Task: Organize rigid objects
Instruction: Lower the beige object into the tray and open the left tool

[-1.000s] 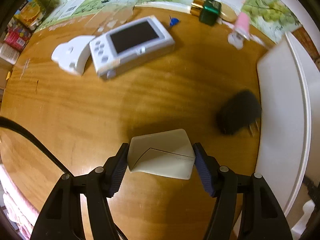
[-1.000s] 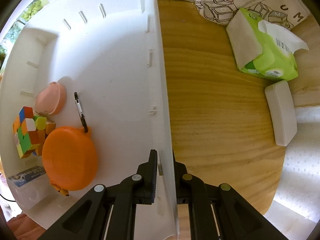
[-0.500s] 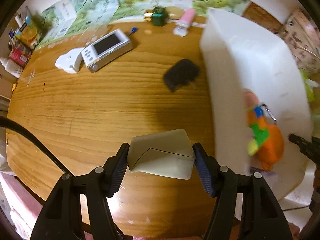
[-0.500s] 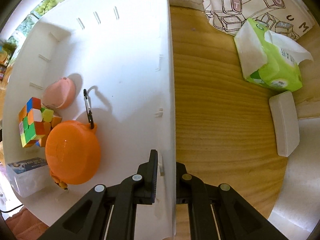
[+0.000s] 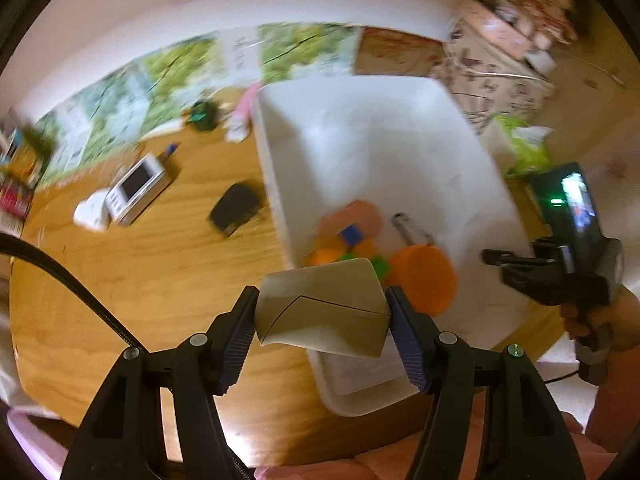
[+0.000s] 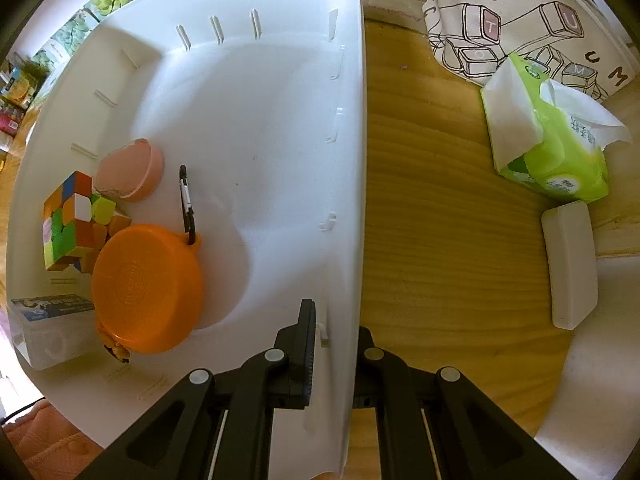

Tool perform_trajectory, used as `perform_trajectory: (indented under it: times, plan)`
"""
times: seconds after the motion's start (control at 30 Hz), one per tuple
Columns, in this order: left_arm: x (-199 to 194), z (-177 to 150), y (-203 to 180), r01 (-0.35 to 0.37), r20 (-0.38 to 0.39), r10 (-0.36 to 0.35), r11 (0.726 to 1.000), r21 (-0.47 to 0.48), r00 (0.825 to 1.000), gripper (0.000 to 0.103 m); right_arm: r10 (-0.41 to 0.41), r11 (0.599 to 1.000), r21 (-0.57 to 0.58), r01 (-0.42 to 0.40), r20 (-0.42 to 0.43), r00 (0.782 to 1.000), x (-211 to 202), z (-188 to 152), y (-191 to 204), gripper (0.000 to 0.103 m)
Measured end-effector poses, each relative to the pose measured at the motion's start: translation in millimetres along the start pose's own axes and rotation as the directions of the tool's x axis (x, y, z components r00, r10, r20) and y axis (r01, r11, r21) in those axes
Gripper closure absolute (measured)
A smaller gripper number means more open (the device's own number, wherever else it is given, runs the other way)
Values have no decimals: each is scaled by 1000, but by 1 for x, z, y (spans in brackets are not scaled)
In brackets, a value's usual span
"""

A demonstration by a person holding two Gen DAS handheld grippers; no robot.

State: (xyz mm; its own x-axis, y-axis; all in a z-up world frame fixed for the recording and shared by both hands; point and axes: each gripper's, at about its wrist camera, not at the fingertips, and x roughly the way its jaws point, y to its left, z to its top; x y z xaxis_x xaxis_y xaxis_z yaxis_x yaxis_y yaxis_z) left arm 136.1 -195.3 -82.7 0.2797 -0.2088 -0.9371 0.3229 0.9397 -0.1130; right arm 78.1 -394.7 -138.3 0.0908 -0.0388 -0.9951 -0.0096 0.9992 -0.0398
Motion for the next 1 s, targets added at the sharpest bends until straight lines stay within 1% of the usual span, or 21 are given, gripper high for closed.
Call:
perform_trajectory:
  times: [0.2, 0.37, 0.5, 0.57, 0.7, 1.0]
  plan:
    - [-1, 16, -39, 40, 36, -44, 993, 108, 998, 36, 14, 1000, -11, -14, 2, 1000, 0, -4, -1, 94]
    - [5, 25, -66, 77, 51, -89, 978, 194, 995, 36, 26, 1000, -16, -26, -12, 1000, 3, -5, -5, 94]
    - [9, 28, -79, 108, 61, -126, 965, 241, 990, 36, 29, 999, -19, -30, -20, 999, 8, -1, -9, 94]
    - [10, 28, -82, 124, 64, -145, 958, 258, 987, 36, 32, 999, -19, -32, -24, 999, 10, 0, -10, 94]
    - [12, 30, -88, 136, 60, -159, 948, 287, 985, 36, 35, 999, -17, -36, -35, 999, 14, 3, -12, 94]
    - [15, 30, -92, 159, 47, -181, 939, 306, 982, 35, 25, 999, -20, -25, -43, 999, 20, 5, -12, 94]
